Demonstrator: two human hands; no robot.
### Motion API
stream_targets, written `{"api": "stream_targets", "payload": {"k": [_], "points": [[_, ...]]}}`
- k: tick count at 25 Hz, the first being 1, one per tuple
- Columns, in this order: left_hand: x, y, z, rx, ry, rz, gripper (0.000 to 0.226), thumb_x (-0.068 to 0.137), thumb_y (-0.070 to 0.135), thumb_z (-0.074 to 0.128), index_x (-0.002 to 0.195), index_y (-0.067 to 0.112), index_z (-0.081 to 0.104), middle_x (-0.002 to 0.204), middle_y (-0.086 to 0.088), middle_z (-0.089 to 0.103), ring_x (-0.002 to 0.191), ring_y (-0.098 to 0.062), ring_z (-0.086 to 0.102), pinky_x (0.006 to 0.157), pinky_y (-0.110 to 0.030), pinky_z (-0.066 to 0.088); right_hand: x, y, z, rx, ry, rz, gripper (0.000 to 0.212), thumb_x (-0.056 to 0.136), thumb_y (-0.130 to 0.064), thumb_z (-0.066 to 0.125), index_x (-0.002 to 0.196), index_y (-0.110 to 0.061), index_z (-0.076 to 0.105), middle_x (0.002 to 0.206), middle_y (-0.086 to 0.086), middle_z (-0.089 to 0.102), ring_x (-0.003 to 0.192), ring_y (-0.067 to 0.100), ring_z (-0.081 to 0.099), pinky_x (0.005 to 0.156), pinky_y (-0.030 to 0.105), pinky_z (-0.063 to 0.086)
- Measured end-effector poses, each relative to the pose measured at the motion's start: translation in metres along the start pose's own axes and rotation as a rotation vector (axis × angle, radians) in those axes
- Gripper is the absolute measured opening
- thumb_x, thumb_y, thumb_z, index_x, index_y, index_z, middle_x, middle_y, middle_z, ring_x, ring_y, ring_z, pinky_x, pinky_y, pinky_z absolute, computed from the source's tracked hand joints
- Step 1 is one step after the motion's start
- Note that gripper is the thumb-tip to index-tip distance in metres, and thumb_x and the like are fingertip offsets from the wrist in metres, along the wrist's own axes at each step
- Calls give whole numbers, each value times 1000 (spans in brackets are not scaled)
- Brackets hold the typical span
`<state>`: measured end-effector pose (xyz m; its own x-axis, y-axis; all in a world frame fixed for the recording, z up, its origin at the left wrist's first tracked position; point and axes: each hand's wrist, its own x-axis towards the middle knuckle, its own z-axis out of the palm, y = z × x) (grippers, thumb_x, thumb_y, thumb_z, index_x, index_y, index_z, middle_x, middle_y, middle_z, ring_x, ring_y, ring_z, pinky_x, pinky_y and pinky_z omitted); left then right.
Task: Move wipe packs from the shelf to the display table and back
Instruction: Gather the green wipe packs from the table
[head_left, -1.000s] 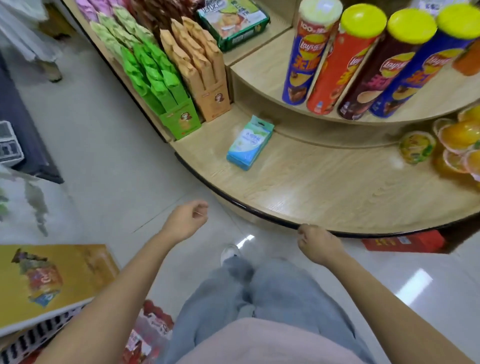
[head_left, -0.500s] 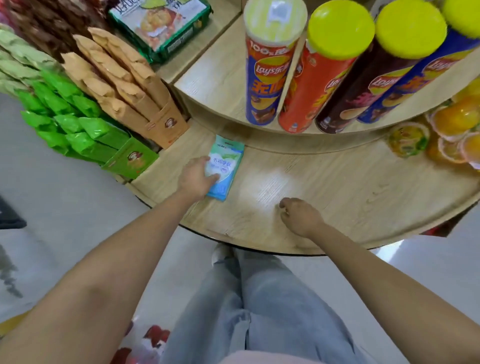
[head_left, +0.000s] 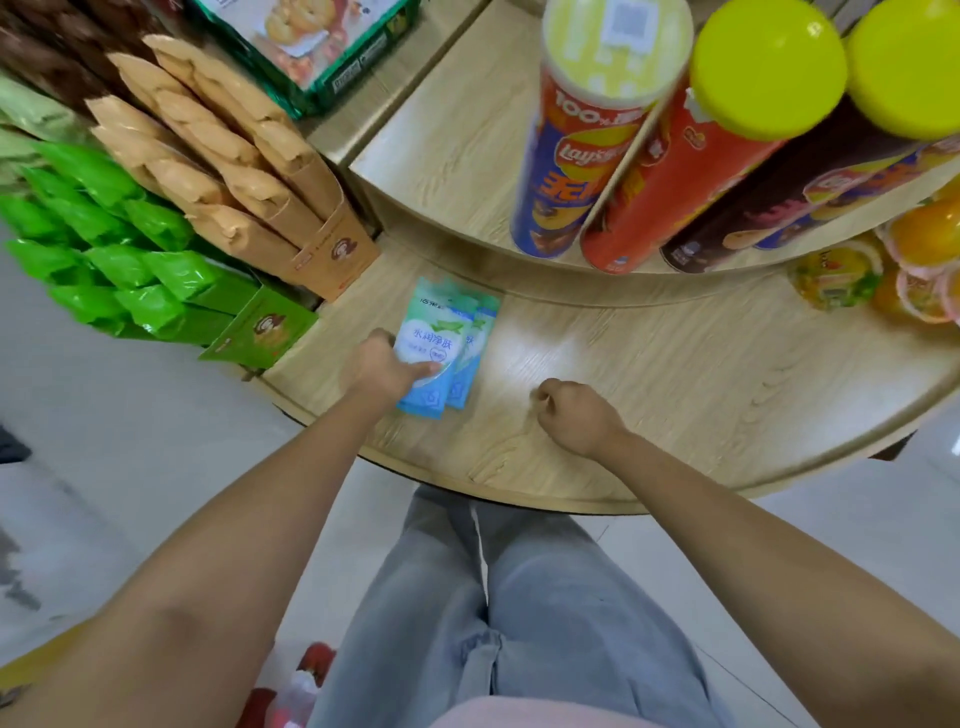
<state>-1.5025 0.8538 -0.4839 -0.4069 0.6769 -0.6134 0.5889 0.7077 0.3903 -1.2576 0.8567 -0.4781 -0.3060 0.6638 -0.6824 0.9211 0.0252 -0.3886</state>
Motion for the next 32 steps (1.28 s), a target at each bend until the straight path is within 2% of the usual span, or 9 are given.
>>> {"api": "stream_targets", "payload": {"k": [4, 8, 11, 14, 17, 21, 27, 30, 32], "points": [[-14, -41, -15, -369, -28, -106, 48, 70, 25, 81, 108, 13, 56, 106, -6, 65, 92, -26, 62, 83, -41, 52, 20, -46, -1, 11, 44, 26, 37, 90, -25, 48, 123, -8, 51, 125, 15, 51, 113, 32, 53, 90, 37, 46], [-43, -87, -22, -690, 6, -251, 39, 71, 9, 78, 102, 14, 55, 109, -12, 67, 87, -27, 65, 79, -41, 55, 53, -102, 10, 180, 73, 206, 67, 80, -41, 64, 131, -5, 38, 131, 16, 45, 121, 34, 47, 97, 41, 44], [-65, -108, -26, -826, 50, -309, 36, 75, 6, 74, 102, 13, 51, 105, -10, 65, 83, -24, 64, 64, -29, 52, 73, -132, 18, 479, 177, 450, 94, 68, -45, 75, 138, -8, 24, 132, 17, 42, 123, 36, 45, 100, 42, 43], [-75, -123, -26, -857, 42, -325, 36, 77, 8, 74, 104, 14, 51, 107, -12, 65, 91, -29, 65, 72, -35, 54, 91, -134, 26, 576, 257, 645, 100, 50, -48, 81, 129, -9, 33, 120, 15, 50, 116, 33, 50, 94, 44, 49], [-76, -132, -28, -835, 43, -315, 37, 75, 12, 75, 104, 16, 52, 108, -11, 67, 94, -30, 66, 82, -42, 55, 104, -123, 39, 618, 165, 741, 106, 24, -57, 78, 111, -12, 39, 105, 12, 54, 103, 28, 55, 86, 42, 52], [-74, -129, -33, -798, 25, -271, 37, 75, 15, 76, 104, 17, 53, 106, -7, 67, 92, -26, 66, 80, -39, 55, 93, -128, 39, 567, 269, 785, 96, 39, -53, 85, 115, -10, 45, 116, 9, 51, 109, 30, 53, 89, 43, 51], [-77, -115, -39, -845, -8, -241, 35, 76, 11, 75, 102, 14, 53, 101, -6, 67, 81, -18, 66, 62, -25, 51, 81, -130, 45, 707, 363, 623, 70, 63, -26, 85, 111, -8, 37, 113, 12, 61, 102, 34, 61, 82, 44, 55], [-79, -109, -40, -853, -25, -237, 32, 76, 8, 75, 100, 12, 54, 103, -8, 68, 83, -22, 68, 66, -29, 54, 71, -121, 43, 852, 232, 562, 64, 60, -17, 87, 109, -5, 49, 109, 11, 64, 95, 29, 65, 81, 44, 57], [-82, -102, -41, -855, -45, -224, 30, 76, 8, 74, 99, 12, 55, 103, -8, 69, 85, -23, 69, 68, -32, 55, 59, -107, 41, 880, 71, 508, 46, 56, -8, 88, 93, -5, 61, 104, 14, 69, 91, 31, 68, 80, 47, 57]]}}
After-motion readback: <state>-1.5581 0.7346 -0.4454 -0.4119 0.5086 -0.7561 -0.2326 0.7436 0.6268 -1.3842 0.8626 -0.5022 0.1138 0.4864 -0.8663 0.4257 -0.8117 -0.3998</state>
